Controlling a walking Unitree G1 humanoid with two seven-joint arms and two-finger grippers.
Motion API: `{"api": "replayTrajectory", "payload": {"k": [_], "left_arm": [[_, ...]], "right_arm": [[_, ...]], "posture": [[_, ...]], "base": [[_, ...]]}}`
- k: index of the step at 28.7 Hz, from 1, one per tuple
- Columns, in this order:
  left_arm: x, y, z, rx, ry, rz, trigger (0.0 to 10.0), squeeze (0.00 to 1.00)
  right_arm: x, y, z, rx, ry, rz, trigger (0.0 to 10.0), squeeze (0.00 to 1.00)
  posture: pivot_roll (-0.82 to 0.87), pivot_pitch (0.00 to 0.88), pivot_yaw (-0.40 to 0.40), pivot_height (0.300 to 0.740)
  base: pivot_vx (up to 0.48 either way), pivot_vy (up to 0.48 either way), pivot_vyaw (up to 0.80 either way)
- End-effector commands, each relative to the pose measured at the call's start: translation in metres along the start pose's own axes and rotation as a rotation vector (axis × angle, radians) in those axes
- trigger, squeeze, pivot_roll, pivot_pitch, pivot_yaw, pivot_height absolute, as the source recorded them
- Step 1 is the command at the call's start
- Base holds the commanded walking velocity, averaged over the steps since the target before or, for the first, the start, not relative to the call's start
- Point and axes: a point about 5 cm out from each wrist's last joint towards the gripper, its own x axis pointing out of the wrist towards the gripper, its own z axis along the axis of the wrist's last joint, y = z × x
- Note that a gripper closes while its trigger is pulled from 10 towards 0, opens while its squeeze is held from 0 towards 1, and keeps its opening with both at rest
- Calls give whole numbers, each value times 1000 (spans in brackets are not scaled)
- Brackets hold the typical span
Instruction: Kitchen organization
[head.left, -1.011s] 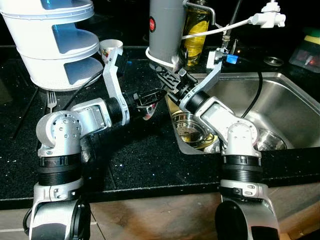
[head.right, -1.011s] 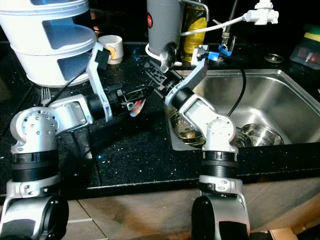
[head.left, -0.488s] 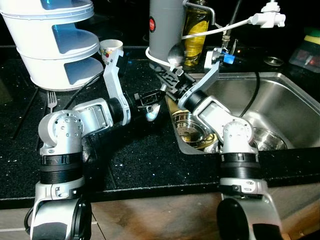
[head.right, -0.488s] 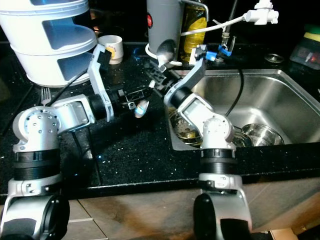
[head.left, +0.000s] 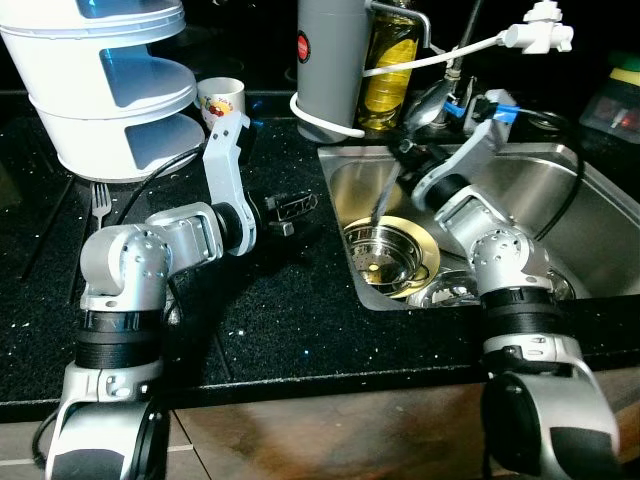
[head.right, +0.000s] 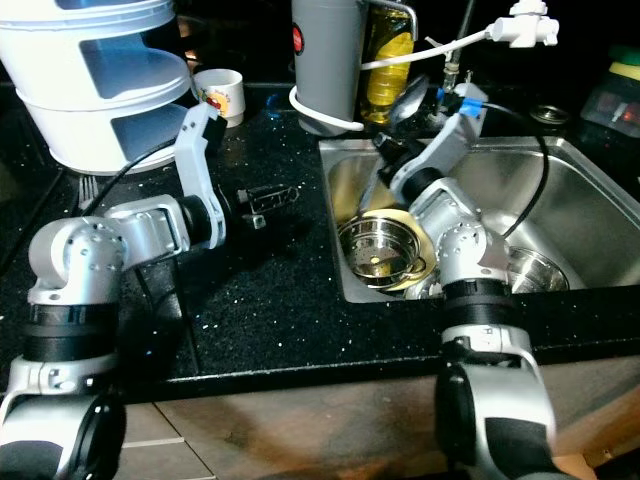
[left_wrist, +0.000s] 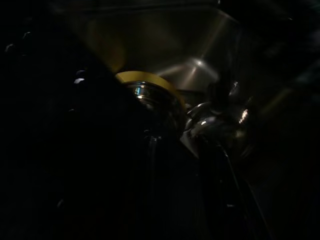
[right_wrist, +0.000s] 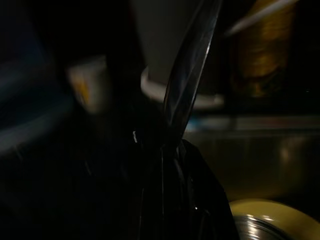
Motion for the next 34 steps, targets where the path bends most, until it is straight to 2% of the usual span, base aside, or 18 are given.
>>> {"api": "replayTrajectory", "payload": {"k": [1, 2, 3, 5, 6, 8, 10, 12, 17, 24, 25, 26, 29, 30, 32, 33, 34], "left_arm": [[9, -17, -2, 137, -5, -41, 10000, 0], [12, -21, -4, 178, 1, -48, 10000, 0], [15, -27, -6, 211, 4, -63, 10000, 0], [17, -30, -8, 226, 4, -71, 10000, 0], [22, -38, -7, 264, -14, -95, 10000, 0], [30, -51, -6, 330, -51, -131, 10000, 0], [34, -55, -6, 369, -62, -142, 10000, 0], [36, -55, -6, 384, -64, -141, 10000, 0], [40, -53, -7, 419, -64, -134, 10000, 0], [40, -46, -3, 429, -70, -113, 10000, 0], [40, -45, -3, 432, -72, -114, 10000, 0], [40, -44, -3, 436, -74, -115, 10000, 0], [41, -43, -3, 439, -75, -116, 10000, 0], [41, -42, -3, 439, -75, -116, 10000, 0], [41, -41, -3, 437, -78, -114, 10000, 0], [41, -40, -2, 433, -79, -112, 10000, 0], [40, -39, -2, 430, -79, -110, 10000, 0]], "right_arm": [[-1, 2, -18, -87, 48, 17, 0, 0], [-1, 2, -23, -110, 61, 19, 0, 0], [-2, 2, -29, -132, 80, 22, 2784, 0], [-2, 2, -33, -144, 92, 24, 2784, 0], [-4, 1, -41, -148, 118, 20, 10000, 0], [-7, -2, -53, -167, 153, 2, 10000, 0], [-9, -8, -58, -179, 170, -27, 10000, 0], [-11, -11, -60, -191, 182, -48, 10000, 0], [-18, -27, -69, -241, 291, -141, 10000, 0], [-22, -36, -72, -236, 333, -190, 10000, 0], [-23, -37, -73, -237, 339, -191, 10000, 35], [-23, -37, -74, -238, 348, -192, 10000, 933], [-23, -37, -74, -239, 355, -192, 10000, 933], [-23, -37, -75, -239, 358, -194, 10000, 1000], [-23, -37, -75, -242, 359, -200, 10000, 1000], [-22, -37, -74, -244, 358, -202, 10000, 380], [-22, -37, -74, -245, 358, -203, 10000, 0]], "posture": [[62, 190, -11, 740], [62, 190, -11, 740], [61, 191, -10, 740], [61, 191, -10, 740], [63, 193, -8, 740], [63, 193, -8, 740], [63, 193, -8, 740], [63, 193, -8, 740], [60, 203, -4, 740], [61, 202, -3, 740], [62, 203, -3, 740], [62, 203, -3, 740], [63, 204, -4, 740], [63, 203, -4, 740], [64, 203, -5, 740], [65, 203, -6, 740], [65, 203, -6, 740]], "base": [[0, 0, 0], [0, 0, 0], [0, 0, 0], [0, 0, 0], [0, 0, 0], [0, 0, 0], [0, 0, 0], [0, 0, 0], [0, 0, 0], [0, 0, 0], [0, 0, 0], [0, 0, 0], [0, 0, 0], [0, 0, 0], [0, 0, 0], [0, 0, 0], [0, 0, 0]]}}
